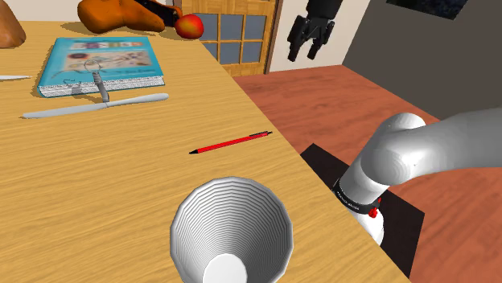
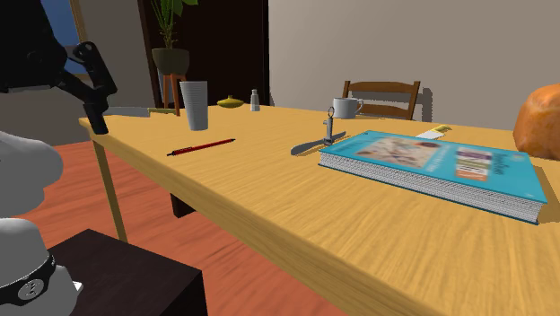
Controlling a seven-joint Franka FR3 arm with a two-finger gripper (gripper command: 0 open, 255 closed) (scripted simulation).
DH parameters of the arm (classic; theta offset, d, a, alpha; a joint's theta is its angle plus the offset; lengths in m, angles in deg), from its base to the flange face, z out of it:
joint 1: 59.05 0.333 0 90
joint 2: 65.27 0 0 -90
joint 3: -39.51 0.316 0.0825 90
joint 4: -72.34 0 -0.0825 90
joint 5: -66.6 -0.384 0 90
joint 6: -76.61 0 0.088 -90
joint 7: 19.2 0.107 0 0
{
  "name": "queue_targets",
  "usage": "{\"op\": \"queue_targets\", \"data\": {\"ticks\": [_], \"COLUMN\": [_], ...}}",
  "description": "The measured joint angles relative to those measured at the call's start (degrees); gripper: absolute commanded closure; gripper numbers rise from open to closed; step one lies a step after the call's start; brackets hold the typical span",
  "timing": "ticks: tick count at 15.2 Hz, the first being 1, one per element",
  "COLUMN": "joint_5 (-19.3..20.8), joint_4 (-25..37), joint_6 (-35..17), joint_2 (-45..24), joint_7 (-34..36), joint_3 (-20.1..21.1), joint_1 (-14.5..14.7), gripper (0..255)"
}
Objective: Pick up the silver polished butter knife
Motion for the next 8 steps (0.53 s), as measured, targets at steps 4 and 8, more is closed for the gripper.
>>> {"op": "queue_targets", "data": {"ticks": [4,8], "joint_5": [-0.2,-0.4], "joint_4": [3.3,8.7], "joint_6": [-1.2,-3.3], "joint_2": [-4.8,-13.0], "joint_7": [-2.0,-6.0], "joint_3": [0.7,1.8], "joint_1": [1.9,4.9], "gripper": [0,0]}}
